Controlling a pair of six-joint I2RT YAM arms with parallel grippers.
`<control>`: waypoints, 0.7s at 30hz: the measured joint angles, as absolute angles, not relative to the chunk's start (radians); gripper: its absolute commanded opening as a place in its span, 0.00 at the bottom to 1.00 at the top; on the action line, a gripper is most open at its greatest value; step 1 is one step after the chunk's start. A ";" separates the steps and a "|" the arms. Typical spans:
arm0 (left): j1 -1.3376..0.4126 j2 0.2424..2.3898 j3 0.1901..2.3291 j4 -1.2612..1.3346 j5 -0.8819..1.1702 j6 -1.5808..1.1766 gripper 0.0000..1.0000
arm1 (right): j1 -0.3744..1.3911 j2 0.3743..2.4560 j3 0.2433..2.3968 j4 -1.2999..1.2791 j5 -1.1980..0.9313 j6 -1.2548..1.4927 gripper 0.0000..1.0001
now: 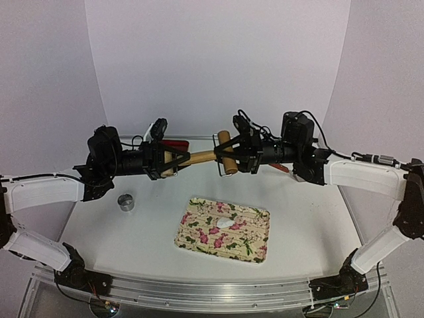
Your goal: Roll out the dumpling wrappers from the dough
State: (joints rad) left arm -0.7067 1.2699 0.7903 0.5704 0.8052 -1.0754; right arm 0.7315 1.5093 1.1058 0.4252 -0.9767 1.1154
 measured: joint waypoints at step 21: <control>-0.638 1.304 0.880 -0.194 0.546 -0.902 0.00 | 0.716 1.570 0.997 -0.519 -0.166 0.785 0.61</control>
